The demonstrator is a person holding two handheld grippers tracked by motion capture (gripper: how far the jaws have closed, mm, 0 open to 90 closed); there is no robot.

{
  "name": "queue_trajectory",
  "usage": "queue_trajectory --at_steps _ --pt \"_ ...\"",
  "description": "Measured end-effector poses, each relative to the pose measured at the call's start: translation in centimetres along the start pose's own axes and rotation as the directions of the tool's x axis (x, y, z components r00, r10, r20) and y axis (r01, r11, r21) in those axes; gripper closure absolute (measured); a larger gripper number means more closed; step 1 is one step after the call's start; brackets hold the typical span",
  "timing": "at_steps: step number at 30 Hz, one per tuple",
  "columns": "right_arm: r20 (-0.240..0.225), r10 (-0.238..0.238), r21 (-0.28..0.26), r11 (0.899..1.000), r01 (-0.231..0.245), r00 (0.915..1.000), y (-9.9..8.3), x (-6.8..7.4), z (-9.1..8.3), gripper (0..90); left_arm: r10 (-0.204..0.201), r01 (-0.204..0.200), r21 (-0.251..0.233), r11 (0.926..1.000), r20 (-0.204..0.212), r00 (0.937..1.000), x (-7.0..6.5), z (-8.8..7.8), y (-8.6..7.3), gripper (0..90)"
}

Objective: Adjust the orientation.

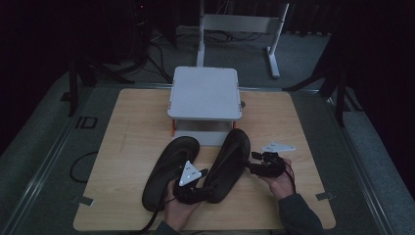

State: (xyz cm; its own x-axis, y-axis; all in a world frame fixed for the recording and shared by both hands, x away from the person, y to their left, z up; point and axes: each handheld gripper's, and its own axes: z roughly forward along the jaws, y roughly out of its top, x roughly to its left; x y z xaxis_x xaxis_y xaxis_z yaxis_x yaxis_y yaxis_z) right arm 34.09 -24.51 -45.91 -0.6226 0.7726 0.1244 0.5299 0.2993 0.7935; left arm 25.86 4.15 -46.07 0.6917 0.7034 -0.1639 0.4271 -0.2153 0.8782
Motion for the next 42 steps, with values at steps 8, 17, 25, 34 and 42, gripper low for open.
queue_trajectory --at_steps 8,17,25,34,42 --pt "-0.051 -0.006 0.006 1.000 0.006 0.9987 0.6 0.7 0.6 57.9 -0.013 0.013 0.012 0.9998 -0.064 0.9979 1.5 2.3 1.2 43.9" --pt "-0.144 -0.055 0.011 0.998 0.057 0.9881 0.5 2.3 0.5 66.6 0.031 -0.019 0.118 0.9929 -0.101 0.9944 1.8 4.6 1.3 53.7" --pt "-0.161 -0.075 -0.001 0.997 0.075 0.9841 0.4 2.6 0.2 55.6 0.050 -0.017 0.165 0.9861 -0.199 0.9788 1.8 5.0 0.7 74.8" --pt "-0.120 -0.036 -0.046 0.998 0.031 0.9921 0.2 1.6 -0.9 52.0 -0.026 0.065 0.120 0.9906 -0.306 0.9516 2.4 2.4 -0.4 81.9" --pt "-0.122 -0.044 -0.030 0.999 0.041 0.9916 0.1 1.8 -0.5 51.5 -0.064 0.107 0.109 0.9883 -0.338 0.9388 3.5 0.7 -1.3 80.8"
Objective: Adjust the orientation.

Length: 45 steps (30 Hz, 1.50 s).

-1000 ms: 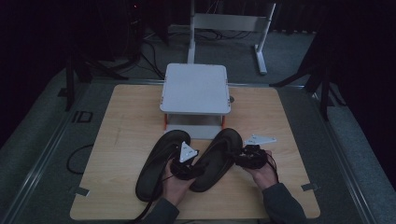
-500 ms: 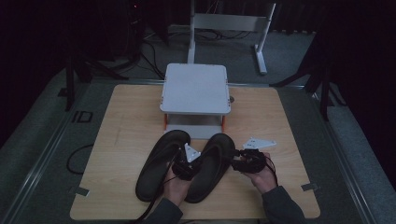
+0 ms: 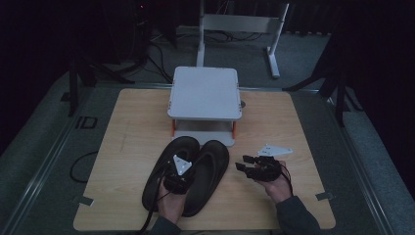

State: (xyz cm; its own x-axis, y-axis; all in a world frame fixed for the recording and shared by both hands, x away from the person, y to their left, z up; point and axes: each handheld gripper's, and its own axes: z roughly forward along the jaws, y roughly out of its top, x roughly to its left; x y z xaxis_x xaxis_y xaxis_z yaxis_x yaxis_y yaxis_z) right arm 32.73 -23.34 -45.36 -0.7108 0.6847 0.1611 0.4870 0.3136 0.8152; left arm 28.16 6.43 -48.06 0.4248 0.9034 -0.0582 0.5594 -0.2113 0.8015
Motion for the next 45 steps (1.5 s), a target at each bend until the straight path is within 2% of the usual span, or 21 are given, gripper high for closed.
queue_trajectory --at_steps 3,6,7,8,9,10,13,16,21,27,31,32,36,38,45 --pt "0.001 -0.002 0.006 1.000 0.002 1.0000 -0.1 0.0 0.1 51.4 0.009 -0.009 0.002 1.0000 0.000 1.0000 -0.1 -0.2 -0.2 79.8" --pt "-0.001 0.000 0.012 1.000 0.000 1.0000 -0.2 0.1 0.3 51.0 -0.006 0.007 -0.026 0.9996 0.041 0.9991 0.2 -0.6 -0.2 73.3" --pt "-0.001 0.000 0.012 1.000 0.000 1.0000 -0.2 0.1 0.3 51.0 -0.006 0.007 -0.026 0.9996 0.041 0.9991 0.2 -0.6 -0.2 70.1" --pt "-0.002 -0.003 0.017 1.000 0.003 1.0000 -0.3 0.1 0.4 50.6 0.004 -0.001 -0.057 0.9984 0.066 0.9978 0.2 -1.3 0.0 70.1" --pt "-0.006 -0.008 0.024 1.000 0.008 1.0000 -0.4 0.3 0.6 50.6 0.015 -0.009 -0.072 0.9973 0.071 0.9974 0.3 -1.7 0.0 61.1" --pt "-0.009 -0.010 0.030 0.999 0.010 0.9999 -0.5 0.4 0.7 50.6 0.016 -0.010 -0.082 0.9966 0.080 0.9967 0.4 -2.0 0.1 58.7" --pt "-0.017 -0.014 0.043 0.999 0.015 0.9997 -0.7 0.7 1.1 50.5 0.018 -0.007 -0.106 0.9943 0.104 0.9944 1.0 -2.9 0.3 55.5" --pt "-0.026 -0.022 0.055 0.998 0.024 0.9994 -0.8 1.1 1.5 50.5 0.029 -0.018 -0.117 0.9930 0.088 0.9957 1.8 -3.5 0.3 53.7" --pt "-0.035 -0.031 0.070 0.997 0.033 0.9989 -0.9 1.5 2.1 50.6 0.014 -0.006 -0.126 0.9920 0.061 0.9981 3.5 -4.2 0.0 51.9" --pt "-0.032 -0.025 0.083 0.996 0.028 0.9992 -0.9 1.5 2.4 50.5 -0.014 0.018 -0.130 0.9913 0.031 0.9994 5.1 -4.7 -0.4 51.3" --pt "-0.031 -0.025 0.079 0.996 0.027 0.9992 -0.8 1.5 2.6 50.5 -0.025 0.029 -0.133 0.9908 0.026 0.9993 5.8 -4.8 -0.5 54.2" --pt "-0.033 -0.022 0.079 0.997 0.025 0.9992 -0.7 1.6 2.6 50.5 -0.036 0.040 -0.132 0.9904 0.029 0.9989 6.1 -5.0 -0.5 54.2" --pt "-0.043 -0.032 0.083 0.996 0.036 0.9985 -0.5 1.8 3.1 50.6 -0.035 0.041 -0.125 0.9914 0.048 0.9982 6.3 -5.0 -0.5 60.3" --pt "-0.052 -0.036 0.090 0.995 0.040 0.9980 -0.5 2.0 3.4 50.6 -0.034 0.042 -0.113 0.9927 0.074 0.9967 6.1 -4.7 -0.5 61.2" --pt "-0.085 -0.061 0.099 0.993 0.069 0.9945 -0.5 3.0 4.4 50.6 0.015 -0.006 -0.071 0.9975 0.131 0.9913 5.0 -3.1 -0.3 66.6"
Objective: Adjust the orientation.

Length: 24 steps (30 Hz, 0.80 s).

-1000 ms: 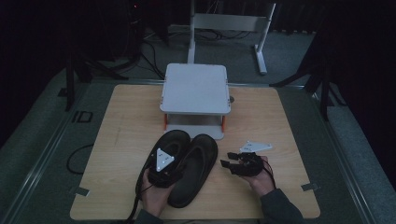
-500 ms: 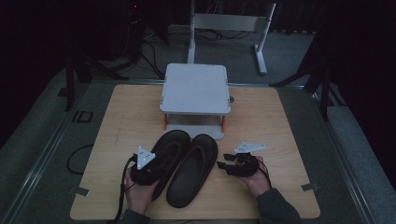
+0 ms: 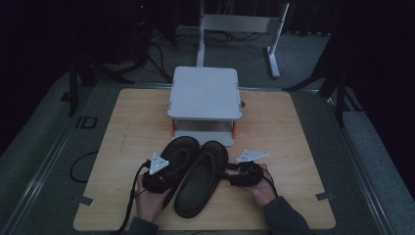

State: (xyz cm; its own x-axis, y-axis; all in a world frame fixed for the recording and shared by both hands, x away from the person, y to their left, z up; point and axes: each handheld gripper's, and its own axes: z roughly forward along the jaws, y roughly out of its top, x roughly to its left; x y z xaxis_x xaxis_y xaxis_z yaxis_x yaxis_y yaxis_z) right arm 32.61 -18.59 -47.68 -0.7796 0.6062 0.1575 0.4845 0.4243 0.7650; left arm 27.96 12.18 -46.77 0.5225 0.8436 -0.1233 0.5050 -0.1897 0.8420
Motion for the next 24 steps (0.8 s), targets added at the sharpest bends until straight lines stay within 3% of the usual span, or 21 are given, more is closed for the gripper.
queue_trajectory --at_steps 4,8,11,18,22,23,24 --pt "-0.015 -0.012 0.005 1.000 0.012 0.9998 0.0 0.4 0.4 51.0 0.011 -0.011 0.016 0.9998 0.029 0.9995 -0.5 0.8 0.3 70.7" --pt "-0.024 -0.008 0.002 1.000 0.008 0.9997 0.0 0.4 0.5 52.3 0.018 -0.019 0.049 0.9986 0.014 0.9997 -0.7 1.8 0.3 81.3" --pt "-0.040 -0.018 -0.002 1.000 0.018 0.9990 -0.1 0.5 0.5 54.0 0.021 -0.021 0.046 0.9987 -0.003 0.9998 -0.8 1.8 0.5 82.7" --pt "-0.088 -0.048 0.010 0.999 0.049 0.9950 -0.1 1.4 0.9 54.5 0.016 -0.015 0.025 0.9996 -0.036 0.9992 -1.1 2.6 1.3 82.9" --pt "-0.089 -0.046 0.010 0.999 0.047 0.9950 -0.1 1.3 0.9 52.9 0.005 -0.005 0.016 0.9999 -0.036 0.9993 -1.0 2.9 1.4 80.7" --pt "-0.088 -0.043 0.011 0.999 0.045 0.9952 -0.1 1.3 0.9 52.0 -0.002 0.002 -0.007 1.0000 -0.021 0.9998 -0.9 2.6 1.4 80.7" --pt "-0.081 -0.047 0.010 0.999 0.048 0.9956 -0.1 1.3 0.8 50.6 0.000 0.000 -0.015 0.9999 -0.021 0.9998 -0.9 2.4 1.4 73.6"
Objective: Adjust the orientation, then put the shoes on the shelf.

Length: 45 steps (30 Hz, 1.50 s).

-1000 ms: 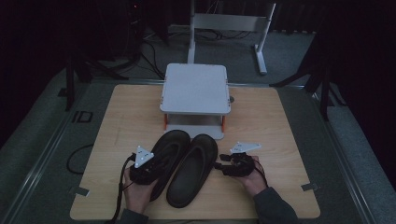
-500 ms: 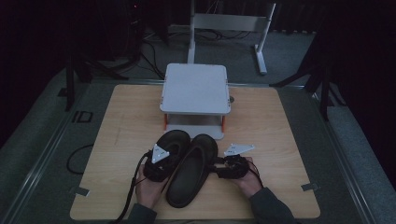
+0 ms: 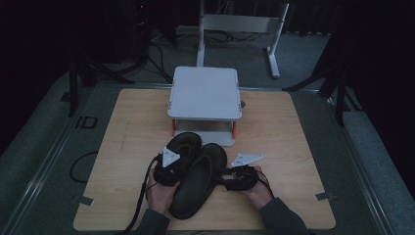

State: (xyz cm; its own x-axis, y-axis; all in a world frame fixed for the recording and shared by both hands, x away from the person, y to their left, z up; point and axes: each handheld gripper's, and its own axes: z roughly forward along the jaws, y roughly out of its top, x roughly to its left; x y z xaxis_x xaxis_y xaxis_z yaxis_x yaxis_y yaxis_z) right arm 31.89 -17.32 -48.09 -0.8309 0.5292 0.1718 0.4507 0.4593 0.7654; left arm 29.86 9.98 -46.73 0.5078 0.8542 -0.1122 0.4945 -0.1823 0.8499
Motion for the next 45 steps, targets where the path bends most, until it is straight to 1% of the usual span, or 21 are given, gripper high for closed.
queue_trajectory --at_steps 1,3,6,8,10,12,18,20,21,24,26,27,31,32,33,36,38,39,41,43,45 --pt "0.007 -0.005 -0.001 1.000 0.005 1.0000 0.0 0.0 -0.1 50.2 -0.001 0.001 -0.006 1.0000 0.000 1.0000 0.0 -0.2 0.0 71.3" --pt "0.015 -0.005 -0.008 1.000 0.005 0.9999 0.1 0.0 -0.2 49.1 0.001 -0.001 -0.014 0.9999 -0.015 0.9999 0.0 -0.6 0.1 67.5" --pt "0.034 -0.003 -0.022 1.000 0.004 0.9994 0.1 -0.1 -0.8 48.5 -0.009 0.009 -0.040 0.9992 -0.004 1.0000 0.0 -1.4 0.1 60.5" --pt "0.043 0.001 -0.028 1.000 0.001 0.9991 0.1 -0.3 -1.1 48.2 -0.012 0.012 -0.047 0.9988 0.001 0.9999 0.0 -1.8 0.0 55.7" --pt "0.053 0.006 -0.038 0.999 -0.004 0.9986 0.1 -0.5 -1.5 48.2 -0.009 0.009 -0.050 0.9987 0.001 1.0000 -0.1 -2.2 -0.3 53.1" --pt "0.063 0.015 -0.046 0.999 -0.012 0.9979 0.0 -0.8 -1.9 48.1 -0.008 0.009 -0.049 0.9987 0.010 0.9999 -0.2 -2.5 -0.7 47.3" --pt "0.091 0.050 -0.073 0.996 -0.044 0.9946 -0.3 -1.7 -3.0 47.9 0.014 -0.014 -0.019 0.9997 0.010 0.9998 -0.6 -2.4 -1.8 39.7" --pt "0.097 0.053 -0.078 0.996 -0.046 0.9938 -0.4 -1.9 -3.2 47.9 0.027 -0.027 -0.006 0.9996 0.000 0.9996 -0.8 -2.2 -2.0 38.2" --pt "0.100 0.057 -0.078 0.996 -0.049 0.9934 -0.4 -1.9 -3.3 47.8 0.028 -0.028 -0.003 0.9996 0.005 0.9996 -0.9 -2.1 -2.1 37.6" --pt "0.105 0.066 -0.083 0.995 -0.057 0.9923 -0.6 -2.2 -3.5 47.7 0.032 -0.032 0.004 0.9995 0.000 0.9995 -1.0 -1.9 -2.3 35.1" --pt "0.107 0.072 -0.085 0.994 -0.063 0.9917 -0.7 -2.4 -3.5 47.7 0.035 -0.034 0.013 0.9993 -0.012 0.9993 -1.1 -1.7 -2.4 33.8" --pt "0.108 0.074 -0.089 0.994 -0.064 0.9914 -0.8 -2.5 -3.6 47.6 0.036 -0.035 0.018 0.9992 -0.012 0.9993 -1.2 -1.6 -2.4 33.7" --pt "0.114 0.080 -0.094 0.993 -0.070 0.9903 -0.9 -2.6 -3.8 47.6 0.049 -0.047 0.037 0.9982 -0.038 0.9981 -1.3 -1.3 -2.6 33.0" --pt "0.113 0.083 -0.096 0.993 -0.073 0.9901 -1.0 -2.6 -3.8 47.6 0.051 -0.048 0.049 0.9977 -0.063 0.9967 -1.4 -1.2 -2.7 33.1" --pt "0.115 0.083 -0.096 0.993 -0.072 0.9899 -1.0 -2.7 -3.9 47.6 0.054 -0.050 0.054 0.9973 -0.076 0.9956 -1.3 -1.1 -2.8 33.2" --pt "0.117 0.086 -0.095 0.993 -0.075 0.9894 -1.0 -2.7 -3.9 47.5 0.041 -0.037 0.056 0.9977 -0.076 0.9962 -1.2 -1.1 -2.8 34.6" --pt "0.117 0.087 -0.095 0.993 -0.076 0.9893 -1.0 -2.7 -3.9 47.6 0.038 -0.033 0.066 0.9973 -0.071 0.9968 -1.2 -1.0 -2.8 39.5" --pt "0.117 0.087 -0.092 0.993 -0.076 0.9894 -1.1 -2.8 -3.9 47.6 0.043 -0.038 0.075 0.9965 -0.075 0.9962 -1.2 -0.9 -2.9 41.0" --pt "0.117 0.088 -0.091 0.993 -0.077 0.9893 -1.1 -2.8 -3.8 47.5 0.052 -0.046 0.084 0.9954 -0.066 0.9965 -1.3 -0.8 -2.9 45.9" --pt "0.118 0.087 -0.091 0.993 -0.076 0.9893 -1.1 -2.7 -3.8 47.5 0.072 -0.064 0.095 0.9934 -0.082 0.9940 -1.6 -0.7 -2.8 49.2" --pt "0.118 0.085 -0.092 0.993 -0.075 0.9893 -1.1 -2.7 -3.8 47.5 0.076 -0.068 0.098 0.9929 -0.083 0.9936 -1.7 -0.6 -2.7 53.3"
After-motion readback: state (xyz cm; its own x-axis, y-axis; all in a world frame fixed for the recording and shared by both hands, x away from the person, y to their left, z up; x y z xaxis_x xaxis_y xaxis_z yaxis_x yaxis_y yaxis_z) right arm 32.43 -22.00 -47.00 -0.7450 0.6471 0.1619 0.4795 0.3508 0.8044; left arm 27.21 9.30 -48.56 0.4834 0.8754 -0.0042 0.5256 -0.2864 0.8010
